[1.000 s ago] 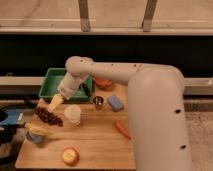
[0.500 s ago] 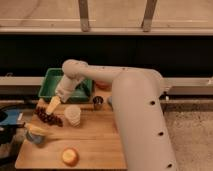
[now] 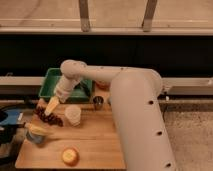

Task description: Place grapes in table surface

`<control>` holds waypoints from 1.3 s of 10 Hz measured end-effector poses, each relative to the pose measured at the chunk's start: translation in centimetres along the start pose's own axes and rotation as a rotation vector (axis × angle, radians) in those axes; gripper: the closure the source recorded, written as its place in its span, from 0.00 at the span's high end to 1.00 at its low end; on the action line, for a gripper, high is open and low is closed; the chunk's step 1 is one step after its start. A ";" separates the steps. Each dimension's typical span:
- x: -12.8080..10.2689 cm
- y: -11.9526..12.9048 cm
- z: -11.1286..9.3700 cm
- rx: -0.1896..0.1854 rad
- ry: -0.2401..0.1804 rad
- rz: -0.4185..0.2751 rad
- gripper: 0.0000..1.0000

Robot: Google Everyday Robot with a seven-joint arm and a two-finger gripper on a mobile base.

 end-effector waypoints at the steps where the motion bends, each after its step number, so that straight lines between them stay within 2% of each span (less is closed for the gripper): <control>1: -0.2 -0.3 0.5 -0.006 0.014 -0.007 0.80; 4: -3.3 -0.6 2.2 -0.028 0.034 -0.056 0.80; 7: -3.9 -1.2 2.9 -0.046 0.044 -0.072 0.80; 11: -4.3 -1.2 6.0 -0.108 0.080 -0.091 0.80; 13: -4.4 -1.4 7.0 -0.127 0.088 -0.097 0.80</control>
